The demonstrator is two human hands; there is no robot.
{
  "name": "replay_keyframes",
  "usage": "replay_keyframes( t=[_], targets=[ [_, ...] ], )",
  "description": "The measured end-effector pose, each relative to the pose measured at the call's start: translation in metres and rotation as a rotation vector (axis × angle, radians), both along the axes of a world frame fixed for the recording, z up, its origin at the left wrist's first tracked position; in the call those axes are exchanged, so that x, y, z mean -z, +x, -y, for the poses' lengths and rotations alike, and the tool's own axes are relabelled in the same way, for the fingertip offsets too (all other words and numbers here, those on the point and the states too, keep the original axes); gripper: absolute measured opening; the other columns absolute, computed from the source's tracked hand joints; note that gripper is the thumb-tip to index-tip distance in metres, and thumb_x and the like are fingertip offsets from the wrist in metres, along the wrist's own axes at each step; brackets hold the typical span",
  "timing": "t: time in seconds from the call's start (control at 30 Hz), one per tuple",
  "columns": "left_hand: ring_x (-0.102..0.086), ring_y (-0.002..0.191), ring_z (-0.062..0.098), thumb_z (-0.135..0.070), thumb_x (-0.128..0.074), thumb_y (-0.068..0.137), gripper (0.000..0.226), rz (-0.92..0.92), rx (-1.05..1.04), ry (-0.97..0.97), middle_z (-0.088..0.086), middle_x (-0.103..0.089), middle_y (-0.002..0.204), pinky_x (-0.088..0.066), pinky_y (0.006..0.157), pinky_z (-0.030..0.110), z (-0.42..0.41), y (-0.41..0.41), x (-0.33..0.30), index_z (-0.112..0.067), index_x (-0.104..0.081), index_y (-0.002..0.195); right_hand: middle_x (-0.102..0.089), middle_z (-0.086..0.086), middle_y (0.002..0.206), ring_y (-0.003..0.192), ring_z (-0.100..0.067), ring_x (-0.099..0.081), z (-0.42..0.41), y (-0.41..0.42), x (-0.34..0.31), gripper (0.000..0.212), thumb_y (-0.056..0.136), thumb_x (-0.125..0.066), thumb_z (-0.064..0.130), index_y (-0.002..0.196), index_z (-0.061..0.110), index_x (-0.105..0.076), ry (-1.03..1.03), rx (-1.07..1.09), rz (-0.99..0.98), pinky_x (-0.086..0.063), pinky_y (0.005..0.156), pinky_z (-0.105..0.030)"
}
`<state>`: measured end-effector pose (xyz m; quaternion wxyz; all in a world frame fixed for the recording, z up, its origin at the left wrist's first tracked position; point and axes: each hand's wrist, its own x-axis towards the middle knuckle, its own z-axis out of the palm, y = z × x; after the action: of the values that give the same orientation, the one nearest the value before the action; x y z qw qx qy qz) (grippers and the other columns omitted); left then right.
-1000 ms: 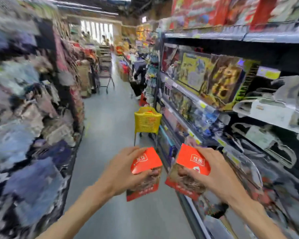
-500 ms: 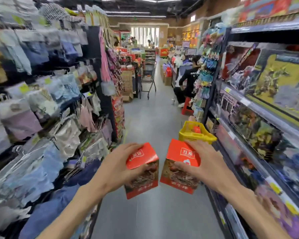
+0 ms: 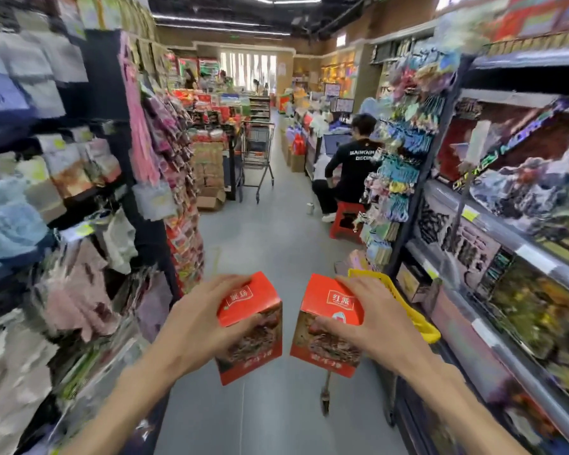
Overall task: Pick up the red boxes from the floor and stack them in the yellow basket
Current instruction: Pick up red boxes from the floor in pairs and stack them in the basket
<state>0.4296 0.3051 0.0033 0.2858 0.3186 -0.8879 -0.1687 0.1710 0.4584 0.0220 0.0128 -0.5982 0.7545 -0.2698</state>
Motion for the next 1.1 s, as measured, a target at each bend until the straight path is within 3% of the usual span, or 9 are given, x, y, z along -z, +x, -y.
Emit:
replay_keyframes(
  t=[0.13,0.37,0.57,0.93,1.03,1.1],
  targets=[
    [-0.051,0.121,0.004,-0.078,-0.054,0.080,0.071,0.041,0.088,-0.013,-0.018,-0.055,0.133,-0.044,0.100,0.030,0.119,-0.075,-0.005,-0.038,-0.050,0.138,-0.046,0.020,0.120,0.117,-0.004,-0.041,0.088,-0.059,-0.005,0.086,0.067,-0.065,0.080,0.137,0.032,-0.045,-0.019,0.085,0.051,-0.042,0.099,-0.032],
    [-0.049,0.122,0.003,-0.078,-0.053,0.080,0.070,0.113,0.326,-0.022,-0.019,-0.053,0.135,-0.045,0.100,0.033,0.279,-0.240,-0.008,-0.041,-0.047,0.139,-0.047,0.019,0.117,0.112,-0.006,-0.042,0.206,-0.182,0.005,0.083,0.070,-0.057,0.084,0.137,0.038,-0.041,-0.009,0.290,0.025,-0.044,0.090,-0.032],
    [-0.051,0.120,0.003,-0.071,-0.060,0.081,0.067,0.160,0.520,-0.056,-0.021,-0.053,0.133,-0.043,0.099,0.025,0.382,-0.397,0.014,-0.041,-0.047,0.139,-0.046,0.019,0.115,0.110,-0.005,-0.042,0.284,-0.301,0.038,0.081,0.071,-0.058,0.082,0.137,0.039,-0.041,-0.024,0.457,0.019,-0.043,0.087,-0.031],
    [-0.042,0.127,0.004,-0.085,-0.046,0.077,0.080,0.277,1.035,-0.054,-0.020,-0.044,0.141,-0.038,0.101,0.021,0.487,-0.675,0.058,-0.039,-0.046,0.143,-0.051,0.010,0.122,0.118,-0.015,-0.044,0.329,-0.462,0.092,0.097,0.069,-0.045,0.090,0.140,0.024,-0.046,0.077,0.999,0.012,-0.047,0.093,-0.035],
    [-0.045,0.126,0.006,-0.081,-0.053,0.078,0.076,0.295,1.192,-0.063,-0.020,-0.047,0.139,-0.041,0.104,0.030,0.498,-0.740,0.086,-0.040,-0.046,0.141,-0.050,0.011,0.122,0.119,-0.015,-0.045,0.333,-0.477,0.117,0.100,0.066,-0.039,0.095,0.139,0.028,-0.045,0.125,1.169,0.037,-0.050,0.091,-0.042],
    [-0.045,0.126,0.004,-0.077,-0.059,0.077,0.075,0.317,1.302,-0.072,-0.021,-0.048,0.139,-0.036,0.103,0.024,0.502,-0.779,0.108,-0.040,-0.046,0.141,-0.050,0.011,0.124,0.120,-0.015,-0.044,0.339,-0.480,0.133,0.098,0.066,-0.044,0.093,0.141,0.029,-0.044,0.141,1.281,0.064,-0.050,0.091,-0.040]
  ],
)
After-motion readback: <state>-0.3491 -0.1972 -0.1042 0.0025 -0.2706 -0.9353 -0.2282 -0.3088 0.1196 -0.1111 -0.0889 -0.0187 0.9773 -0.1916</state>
